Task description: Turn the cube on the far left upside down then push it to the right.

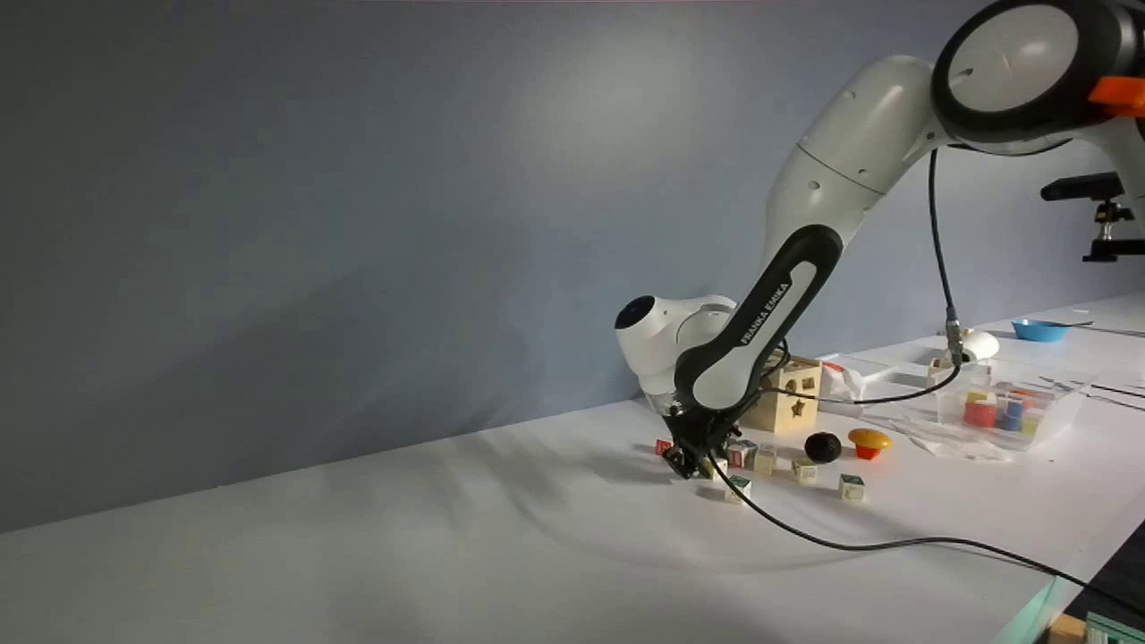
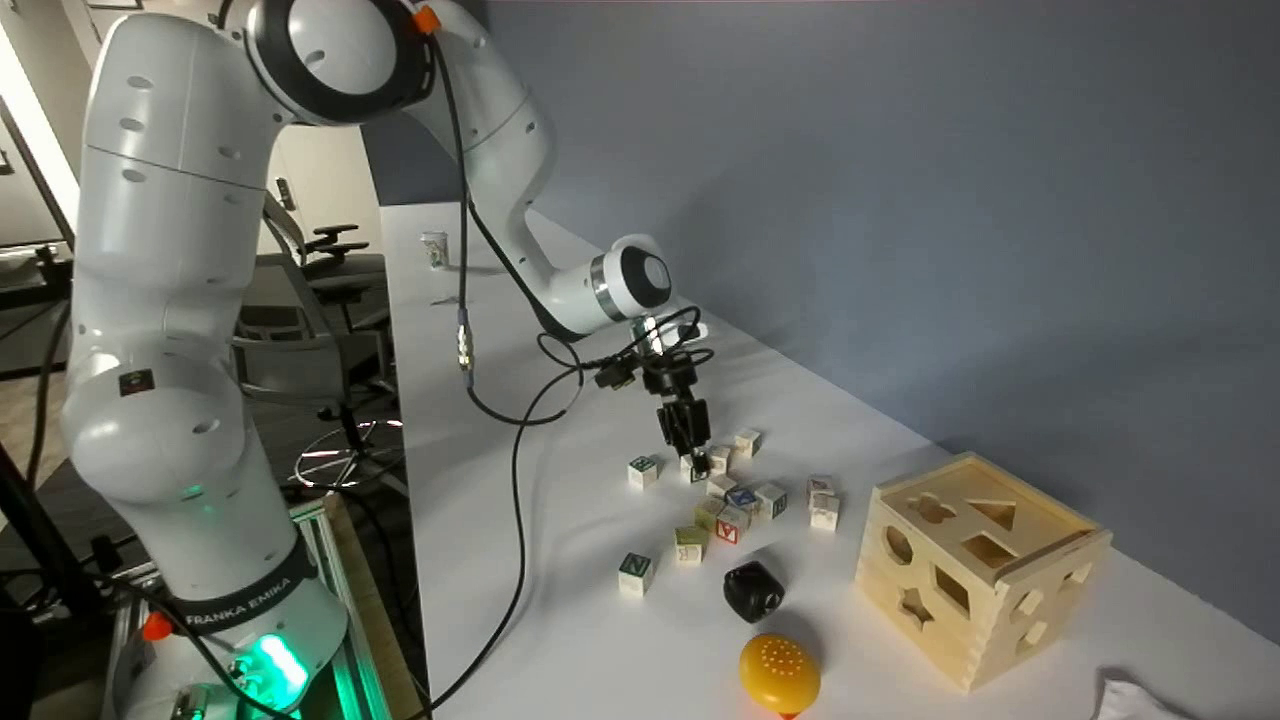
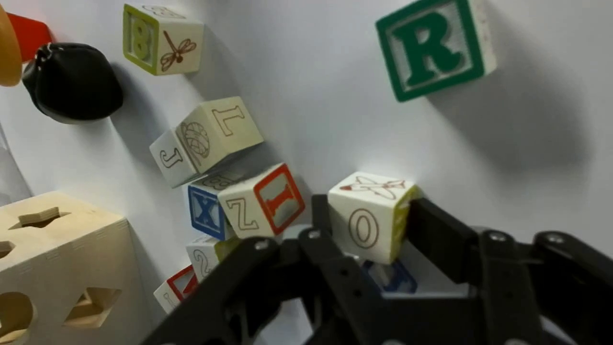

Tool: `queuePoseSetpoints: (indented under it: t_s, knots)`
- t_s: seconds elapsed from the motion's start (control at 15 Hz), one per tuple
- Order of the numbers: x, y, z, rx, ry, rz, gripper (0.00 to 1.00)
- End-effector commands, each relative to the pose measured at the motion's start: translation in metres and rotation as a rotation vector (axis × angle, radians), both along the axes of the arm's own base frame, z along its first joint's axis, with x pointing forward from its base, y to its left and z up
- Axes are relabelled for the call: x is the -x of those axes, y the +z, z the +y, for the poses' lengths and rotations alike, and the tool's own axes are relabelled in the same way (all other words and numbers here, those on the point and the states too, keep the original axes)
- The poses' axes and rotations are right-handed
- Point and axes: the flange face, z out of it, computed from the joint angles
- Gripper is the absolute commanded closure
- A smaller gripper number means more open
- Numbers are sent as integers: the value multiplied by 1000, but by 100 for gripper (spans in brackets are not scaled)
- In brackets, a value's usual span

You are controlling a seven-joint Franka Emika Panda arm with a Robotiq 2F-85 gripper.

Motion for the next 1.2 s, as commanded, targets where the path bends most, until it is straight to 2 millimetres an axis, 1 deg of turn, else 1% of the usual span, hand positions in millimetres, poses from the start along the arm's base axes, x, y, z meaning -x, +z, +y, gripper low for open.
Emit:
queuePoseSetpoints:
  t_s: [0.0,0.13,0.2,0.27,0.47,0.6,0.87,1.0,1.13]
  knots:
    - [7,4,5,6,6,-13,80]
    - [9,13,7,-9,12,-26,84]
    - [11,16,8,-31,15,-36,85]
    - [13,24,11,-83,33,-63,85]
    - [15,40,16,-228,65,-122,85]
    - [18,48,14,-327,70,-163,85]
    - [24,54,6,-525,78,-207,85]
    - [25,53,7,-625,76,-216,85]
    - [21,54,10,-732,62,-233,85]
